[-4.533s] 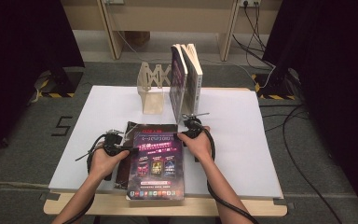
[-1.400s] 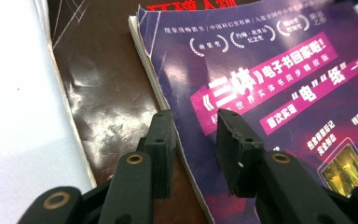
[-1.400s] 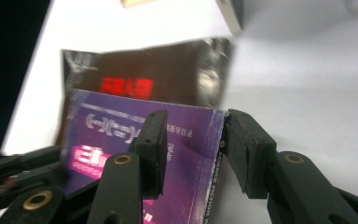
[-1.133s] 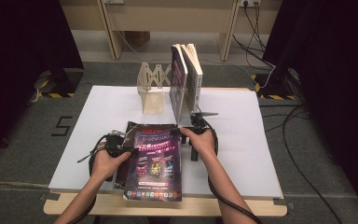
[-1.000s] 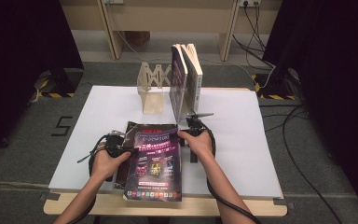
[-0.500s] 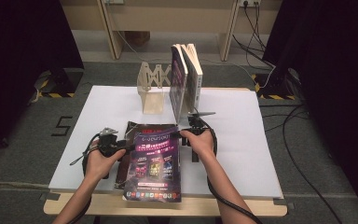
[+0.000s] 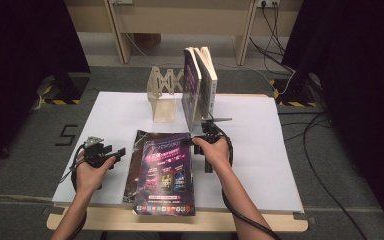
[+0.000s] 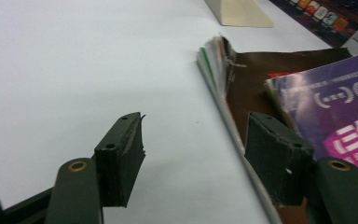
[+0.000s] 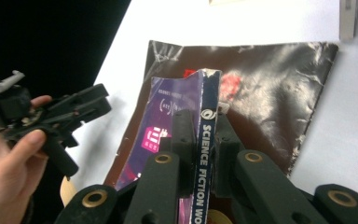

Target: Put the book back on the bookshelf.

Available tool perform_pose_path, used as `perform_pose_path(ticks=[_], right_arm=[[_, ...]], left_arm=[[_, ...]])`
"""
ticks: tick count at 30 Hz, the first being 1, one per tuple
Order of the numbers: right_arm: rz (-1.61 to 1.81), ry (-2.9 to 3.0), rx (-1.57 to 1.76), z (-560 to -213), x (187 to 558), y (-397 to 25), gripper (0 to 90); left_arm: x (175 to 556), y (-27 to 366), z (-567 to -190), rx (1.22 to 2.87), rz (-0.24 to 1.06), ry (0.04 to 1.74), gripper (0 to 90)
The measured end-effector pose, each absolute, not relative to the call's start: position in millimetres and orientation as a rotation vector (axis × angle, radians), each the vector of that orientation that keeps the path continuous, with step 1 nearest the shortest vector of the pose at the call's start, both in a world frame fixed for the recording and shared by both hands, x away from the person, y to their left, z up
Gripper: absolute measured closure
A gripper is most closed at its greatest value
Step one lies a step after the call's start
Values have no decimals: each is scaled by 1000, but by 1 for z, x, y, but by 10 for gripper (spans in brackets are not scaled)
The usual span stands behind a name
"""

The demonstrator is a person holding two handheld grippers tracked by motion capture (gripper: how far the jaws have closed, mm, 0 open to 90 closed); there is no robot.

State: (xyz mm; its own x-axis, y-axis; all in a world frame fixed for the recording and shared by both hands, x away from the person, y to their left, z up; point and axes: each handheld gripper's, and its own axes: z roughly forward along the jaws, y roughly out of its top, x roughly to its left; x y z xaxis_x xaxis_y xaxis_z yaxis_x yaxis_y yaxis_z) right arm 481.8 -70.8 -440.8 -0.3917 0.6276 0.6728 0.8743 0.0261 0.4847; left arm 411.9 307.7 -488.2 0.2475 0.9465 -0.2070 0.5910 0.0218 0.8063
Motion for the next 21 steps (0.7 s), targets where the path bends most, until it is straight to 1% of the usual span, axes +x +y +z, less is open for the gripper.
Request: perform_pose_path(ticks=[6,12,21], right_arm=[[-1358,-2062,-1528,-424,475,-72,842],[-1434,-2104,-1484,-403,466,-73,843],[-1490,-2162,-1449,-386,458,-73,843]], left_arm=[[411,312,-497,1656,575,1448,359],[411,314,-501,1632,580,1456,363],[407,315,-501,1613,600,1432,371]])
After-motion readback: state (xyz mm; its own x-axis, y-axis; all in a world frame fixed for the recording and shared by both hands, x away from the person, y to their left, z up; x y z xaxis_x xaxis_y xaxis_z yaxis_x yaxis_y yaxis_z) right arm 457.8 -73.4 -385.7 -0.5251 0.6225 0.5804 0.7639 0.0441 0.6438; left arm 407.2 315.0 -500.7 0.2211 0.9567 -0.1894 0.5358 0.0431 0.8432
